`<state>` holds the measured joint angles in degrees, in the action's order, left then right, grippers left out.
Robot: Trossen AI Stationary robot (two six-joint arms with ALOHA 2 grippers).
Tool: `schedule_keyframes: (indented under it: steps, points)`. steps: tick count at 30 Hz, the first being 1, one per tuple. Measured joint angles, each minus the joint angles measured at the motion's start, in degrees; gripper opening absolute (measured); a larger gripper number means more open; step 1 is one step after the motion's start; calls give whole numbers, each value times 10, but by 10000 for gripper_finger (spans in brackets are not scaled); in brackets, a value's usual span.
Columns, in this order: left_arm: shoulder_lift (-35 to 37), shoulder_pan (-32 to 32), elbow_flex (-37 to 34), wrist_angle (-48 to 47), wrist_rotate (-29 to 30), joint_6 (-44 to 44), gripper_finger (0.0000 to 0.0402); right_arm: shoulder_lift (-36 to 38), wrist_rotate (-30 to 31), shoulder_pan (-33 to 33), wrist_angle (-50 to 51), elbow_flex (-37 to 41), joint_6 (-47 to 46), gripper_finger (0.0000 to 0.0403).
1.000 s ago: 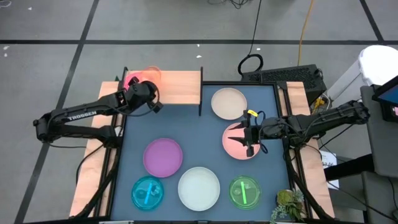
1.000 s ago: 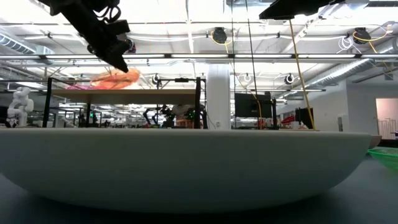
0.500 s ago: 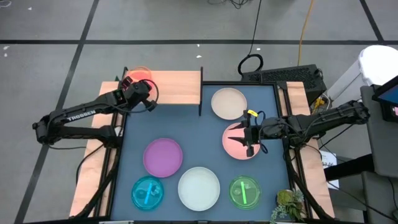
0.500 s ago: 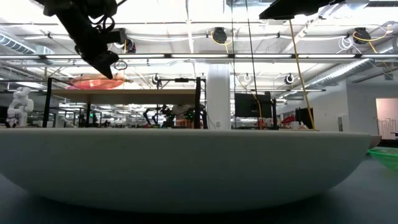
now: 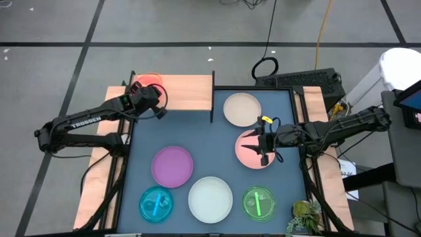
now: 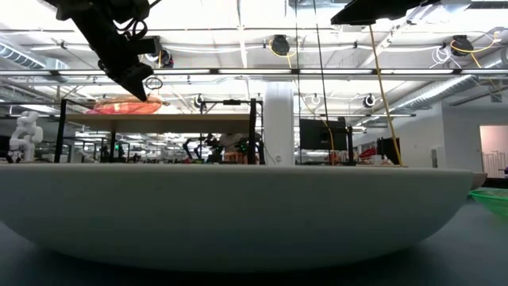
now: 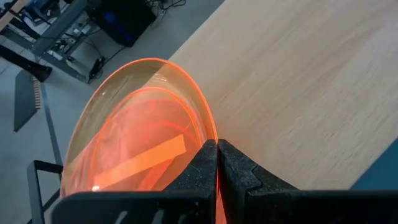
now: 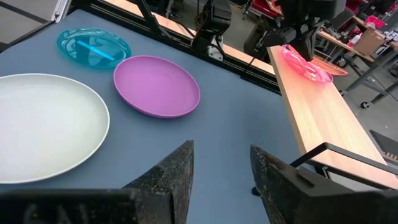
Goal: Place and stack plates onto a shelf
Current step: Stack the orange plate on top of the light pink plate on the shelf
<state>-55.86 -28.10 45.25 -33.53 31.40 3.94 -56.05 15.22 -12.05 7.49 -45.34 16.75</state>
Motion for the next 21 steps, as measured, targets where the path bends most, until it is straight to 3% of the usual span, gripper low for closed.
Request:
schedule_keyframes:
  steps: [16, 21]
  points:
    - [0, 0, 0, -25, 1, 2, 6, 0, 0, 0, 0, 0, 0, 139]
    - [0, 0, 0, -31, 2, 3, 29, 0, 0, 0, 0, 0, 0, 139]
